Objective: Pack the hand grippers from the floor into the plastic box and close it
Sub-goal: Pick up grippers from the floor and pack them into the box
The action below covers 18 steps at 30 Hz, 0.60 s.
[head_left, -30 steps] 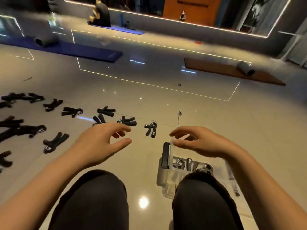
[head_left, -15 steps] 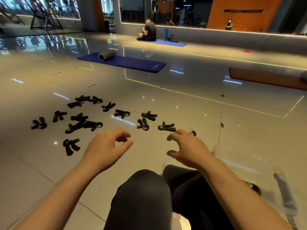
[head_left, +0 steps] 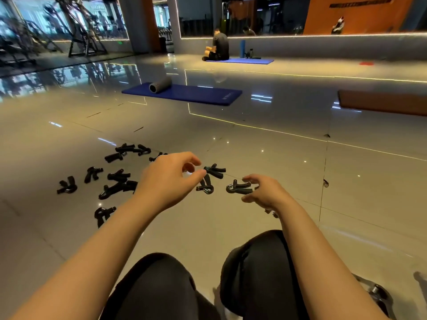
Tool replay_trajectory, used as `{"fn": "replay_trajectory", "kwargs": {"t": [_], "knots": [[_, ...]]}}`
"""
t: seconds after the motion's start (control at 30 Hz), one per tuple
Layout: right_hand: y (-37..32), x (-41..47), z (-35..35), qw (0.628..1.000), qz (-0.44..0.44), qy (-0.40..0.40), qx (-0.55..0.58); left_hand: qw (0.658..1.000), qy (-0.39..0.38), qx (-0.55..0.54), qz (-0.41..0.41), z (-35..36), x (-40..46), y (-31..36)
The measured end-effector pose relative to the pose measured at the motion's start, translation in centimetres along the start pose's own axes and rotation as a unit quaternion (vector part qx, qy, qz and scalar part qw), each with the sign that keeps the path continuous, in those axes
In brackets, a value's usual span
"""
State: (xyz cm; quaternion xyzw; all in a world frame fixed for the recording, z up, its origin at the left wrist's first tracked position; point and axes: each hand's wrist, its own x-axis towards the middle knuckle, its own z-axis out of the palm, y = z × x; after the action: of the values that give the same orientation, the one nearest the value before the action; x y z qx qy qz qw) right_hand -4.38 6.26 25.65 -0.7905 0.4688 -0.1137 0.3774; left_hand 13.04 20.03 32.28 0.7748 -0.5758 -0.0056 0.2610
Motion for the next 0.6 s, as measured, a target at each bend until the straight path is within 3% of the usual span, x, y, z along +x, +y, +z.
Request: {"fn": "replay_trajectory", "kwargs": {"t": [0.2,0.47,0.6], "knots": [[-2.1,3.7,1.0,0.998,-0.049,-0.043,0.003,0.999,0.022,0.012,-0.021,1.2,1.3,-1.4],[-4.2,6.0,1.9,0.990,-0.109,-0.090,-0.026,0.988,-0.113,0.046,-0.097,6.5,3.4,-9.9],[-4.3,7.8,1.9,0.989,-0.089,-0.106,-0.058,0.988,-0.123,0.023,-0.088,5.8,5.4,-12.1]]}}
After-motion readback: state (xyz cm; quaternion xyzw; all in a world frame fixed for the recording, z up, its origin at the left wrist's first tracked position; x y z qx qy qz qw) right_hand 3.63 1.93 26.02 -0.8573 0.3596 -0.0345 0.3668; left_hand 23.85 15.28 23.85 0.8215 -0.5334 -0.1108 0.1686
